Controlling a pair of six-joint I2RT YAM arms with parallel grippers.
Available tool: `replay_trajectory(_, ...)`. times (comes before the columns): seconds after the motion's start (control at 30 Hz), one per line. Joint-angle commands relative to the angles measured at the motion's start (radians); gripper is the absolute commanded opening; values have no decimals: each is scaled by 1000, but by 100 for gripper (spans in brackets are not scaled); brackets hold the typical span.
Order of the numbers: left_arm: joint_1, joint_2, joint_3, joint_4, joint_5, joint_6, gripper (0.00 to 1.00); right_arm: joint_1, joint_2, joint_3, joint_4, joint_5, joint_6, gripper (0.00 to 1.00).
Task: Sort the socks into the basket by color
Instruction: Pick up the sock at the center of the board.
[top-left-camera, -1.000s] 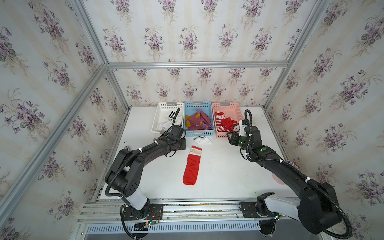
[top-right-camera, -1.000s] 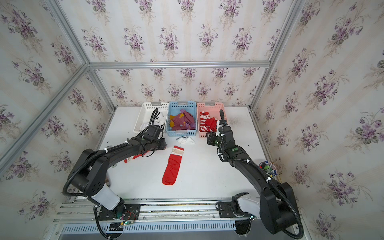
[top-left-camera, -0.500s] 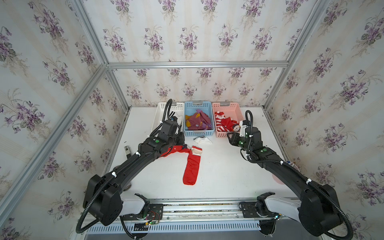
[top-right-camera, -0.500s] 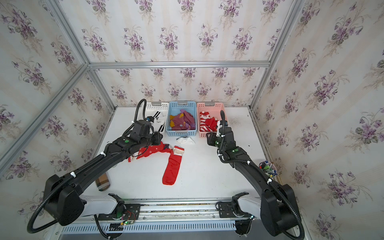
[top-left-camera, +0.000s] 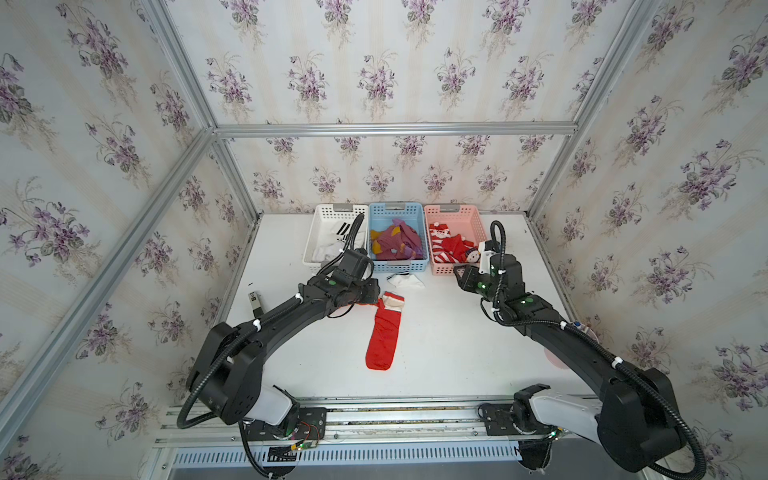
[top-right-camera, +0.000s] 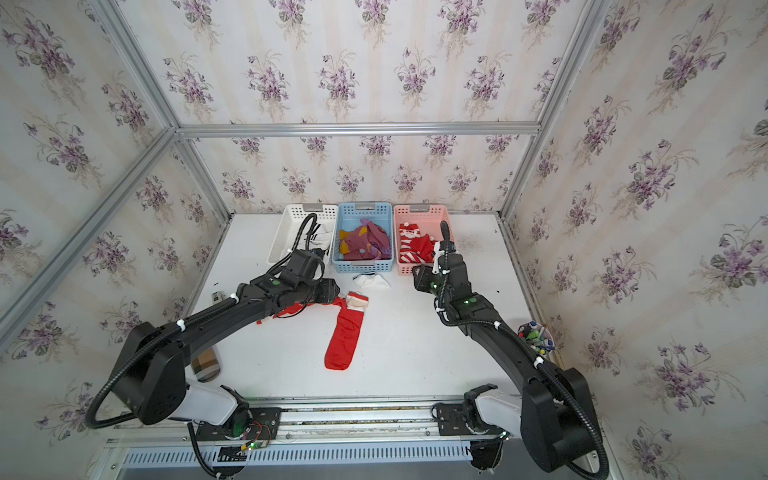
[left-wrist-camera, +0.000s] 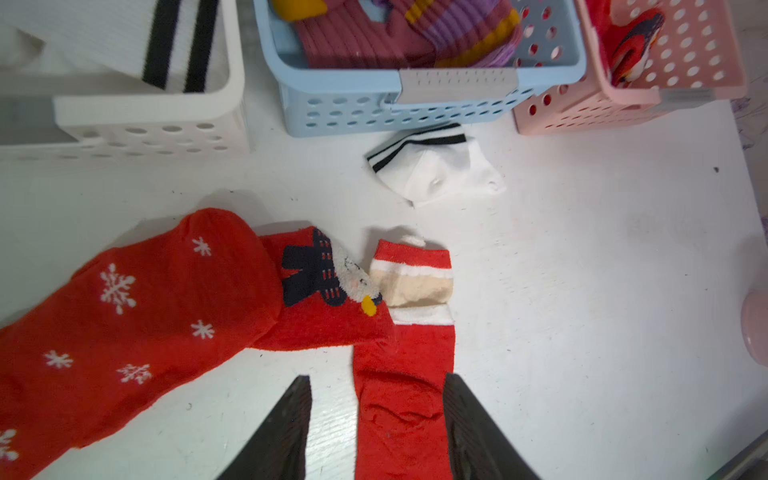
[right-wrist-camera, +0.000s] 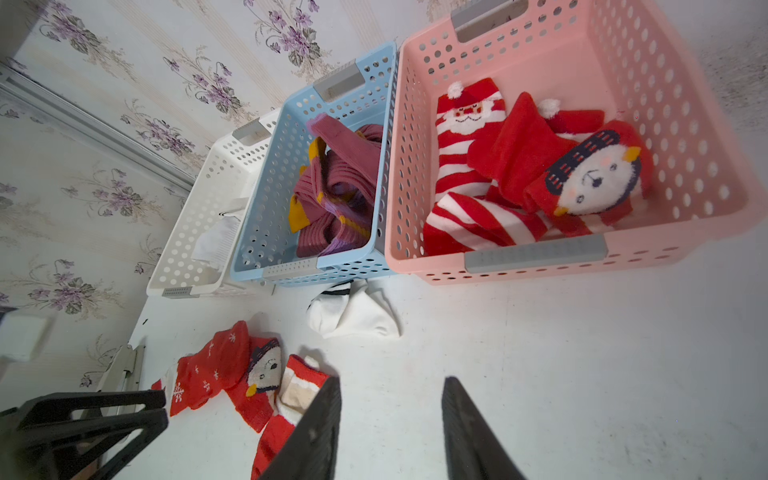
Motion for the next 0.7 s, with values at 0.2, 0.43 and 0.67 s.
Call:
replay_trajectory(0.2, -33, 143, 60, -11, -35, -23, 53, 1, -12, 3, 17, 8, 3, 42)
replay_trajectory(0.43, -50, 212, 96, -49, -60, -20, 49, 1, -10, 2, 17, 12, 2, 42)
replay_trajectory(0.67, -58, 238, 103, -70, -83, -19, 40, 1, -10, -4, 23, 11, 3, 42)
